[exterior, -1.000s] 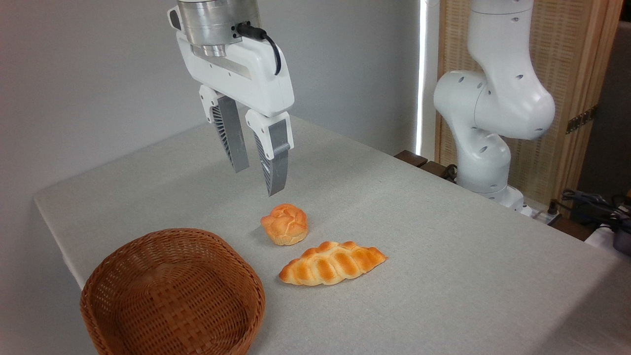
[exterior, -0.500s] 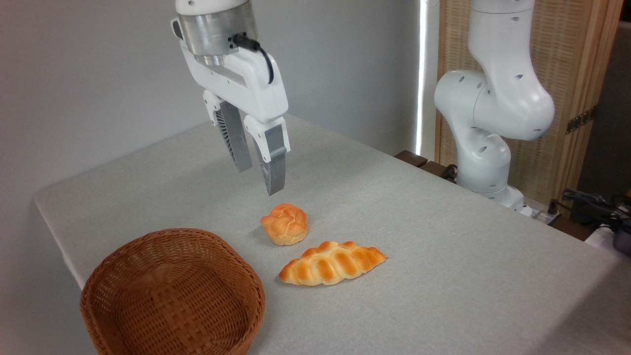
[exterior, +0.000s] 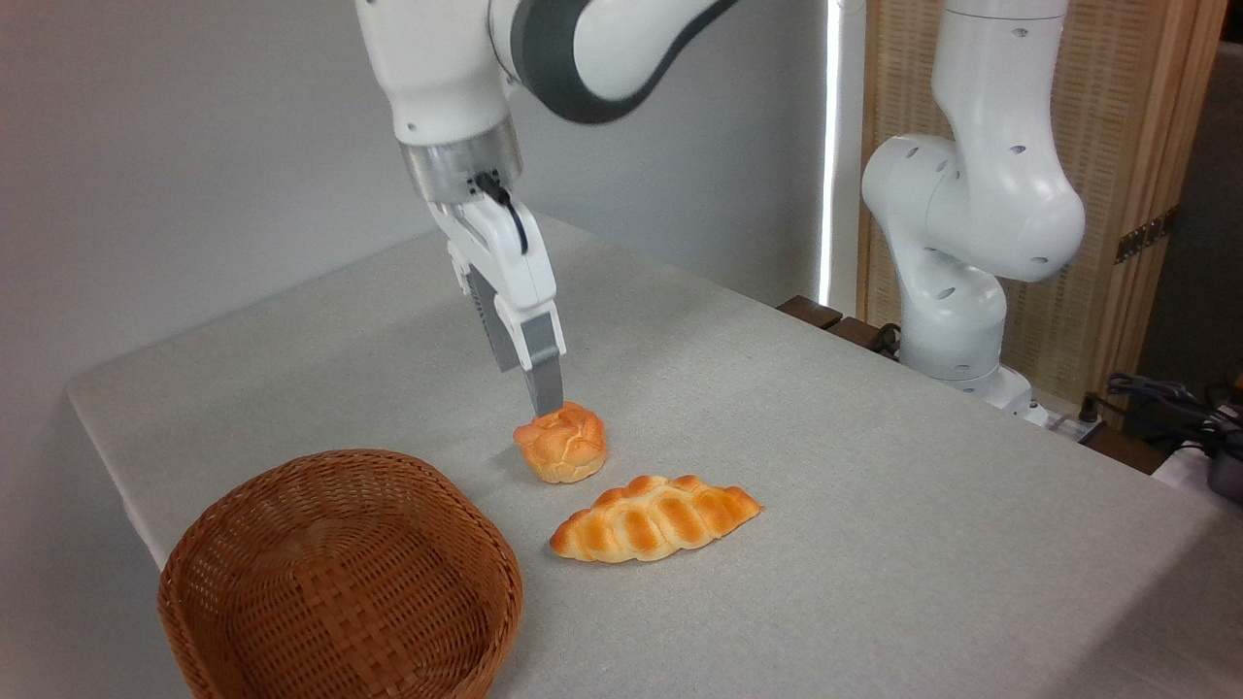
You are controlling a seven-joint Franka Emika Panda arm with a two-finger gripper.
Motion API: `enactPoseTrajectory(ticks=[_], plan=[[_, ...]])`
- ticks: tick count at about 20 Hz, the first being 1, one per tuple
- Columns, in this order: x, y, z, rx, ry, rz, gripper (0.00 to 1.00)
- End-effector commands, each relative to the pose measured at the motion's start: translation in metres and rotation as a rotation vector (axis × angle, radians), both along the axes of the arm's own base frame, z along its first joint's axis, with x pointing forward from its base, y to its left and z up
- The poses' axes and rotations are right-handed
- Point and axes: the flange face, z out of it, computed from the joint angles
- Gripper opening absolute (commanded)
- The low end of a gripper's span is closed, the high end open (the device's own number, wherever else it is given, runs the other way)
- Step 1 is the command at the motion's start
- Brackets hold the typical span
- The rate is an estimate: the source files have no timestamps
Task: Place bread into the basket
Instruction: 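Lower the open gripper down onto the round golden bun, then close the gripper fingers around the round bun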
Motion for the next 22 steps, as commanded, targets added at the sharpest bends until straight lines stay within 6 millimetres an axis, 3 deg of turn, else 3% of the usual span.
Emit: enactPoseTrajectory(ticks=[1, 5, 8, 9, 10, 14, 22], plan=[[-0.013, -0.011, -0.03, 0.01, -0.04, -0.027, 1.0], [-0.026, -0.018, -0.063, 0.112, -0.003, -0.094, 1.0], [-0.027, -0.023, -0.072, 0.117, 0.011, -0.102, 1.0], [-0.026, -0.023, -0.074, 0.117, 0.012, -0.102, 0.94], [-0.026, -0.023, -0.074, 0.118, 0.014, -0.102, 0.79], [-0.025, -0.023, -0.077, 0.117, 0.017, -0.102, 0.53], [-0.025, -0.024, -0.077, 0.117, 0.019, -0.102, 0.53]])
